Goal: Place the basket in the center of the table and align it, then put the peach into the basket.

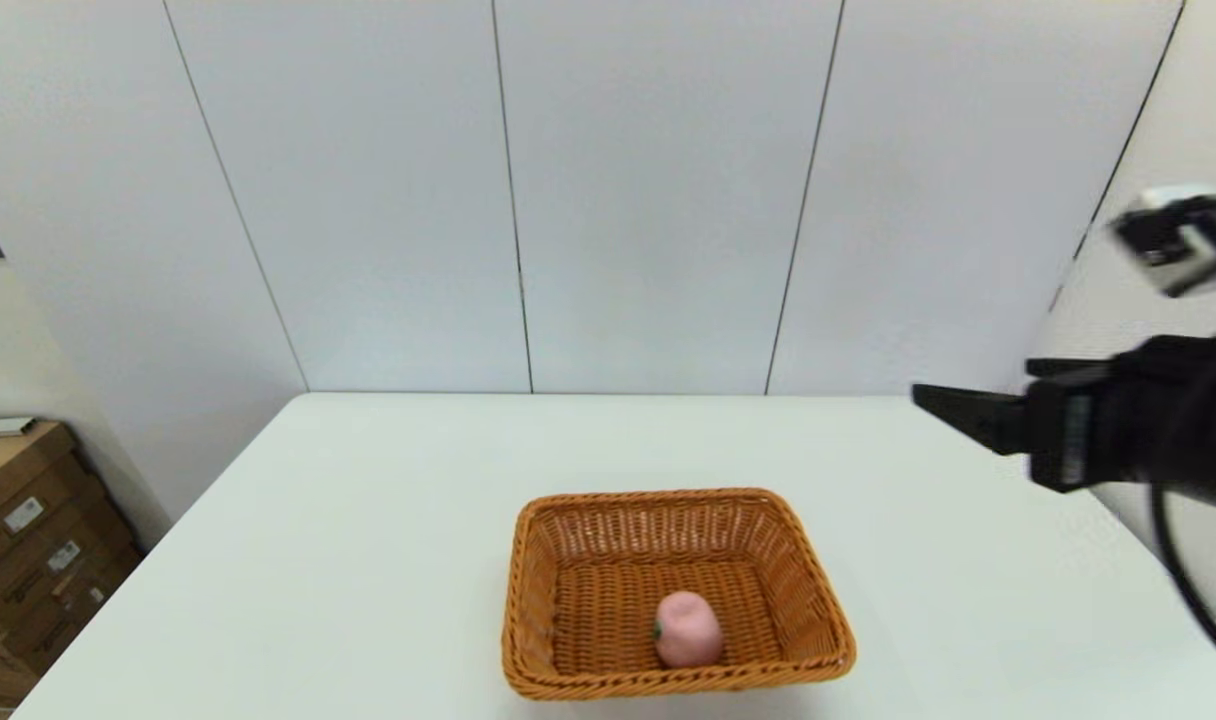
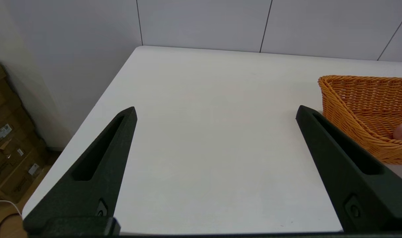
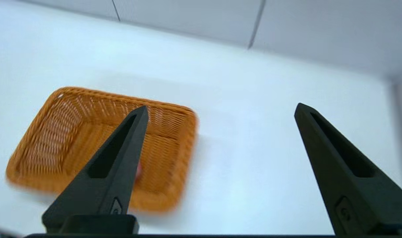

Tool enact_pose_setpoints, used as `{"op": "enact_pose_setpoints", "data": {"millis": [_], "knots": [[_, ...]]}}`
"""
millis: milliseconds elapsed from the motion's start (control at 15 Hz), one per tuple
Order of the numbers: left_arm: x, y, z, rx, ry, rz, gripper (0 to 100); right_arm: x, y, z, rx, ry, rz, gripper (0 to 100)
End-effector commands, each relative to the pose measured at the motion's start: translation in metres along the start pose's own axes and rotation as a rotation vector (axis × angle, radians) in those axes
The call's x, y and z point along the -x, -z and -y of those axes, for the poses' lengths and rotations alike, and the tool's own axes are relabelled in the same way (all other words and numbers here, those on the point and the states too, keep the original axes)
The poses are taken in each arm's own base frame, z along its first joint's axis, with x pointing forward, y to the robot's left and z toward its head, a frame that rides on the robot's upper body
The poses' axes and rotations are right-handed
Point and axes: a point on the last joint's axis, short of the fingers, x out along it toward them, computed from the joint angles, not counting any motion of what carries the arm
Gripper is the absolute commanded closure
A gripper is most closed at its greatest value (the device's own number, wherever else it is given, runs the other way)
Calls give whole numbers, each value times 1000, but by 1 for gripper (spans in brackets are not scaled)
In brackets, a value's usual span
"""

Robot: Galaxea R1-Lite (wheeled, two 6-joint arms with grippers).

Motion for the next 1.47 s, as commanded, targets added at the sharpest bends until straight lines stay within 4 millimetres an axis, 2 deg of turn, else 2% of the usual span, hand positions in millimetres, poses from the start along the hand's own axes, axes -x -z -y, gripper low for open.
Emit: {"op": "enact_pose_setpoints", "data": {"millis": [67, 200, 333, 400, 533, 667, 933, 1467], "knots": [[0, 0, 0, 1, -1, 0, 0, 124, 76, 46, 147, 138, 185, 0], [0, 0, 0, 1, -1, 0, 0, 151, 106, 44, 150, 325, 254, 0], [0, 0, 0, 1, -1, 0, 0, 163, 122, 38, 135, 365, 307, 0], [0, 0, 0, 1, -1, 0, 0, 164, 134, 36, 135, 339, 323, 0], [0, 0, 0, 3, -1, 0, 0, 150, 182, 33, 102, 281, 313, 0], [0, 0, 0, 3, -1, 0, 0, 141, 211, 32, 31, 262, 331, 0], [0, 0, 0, 3, -1, 0, 0, 113, 236, 34, -3, 229, 327, 0], [0, 0, 0, 1, -1, 0, 0, 114, 235, 34, -48, 217, 346, 0]]}}
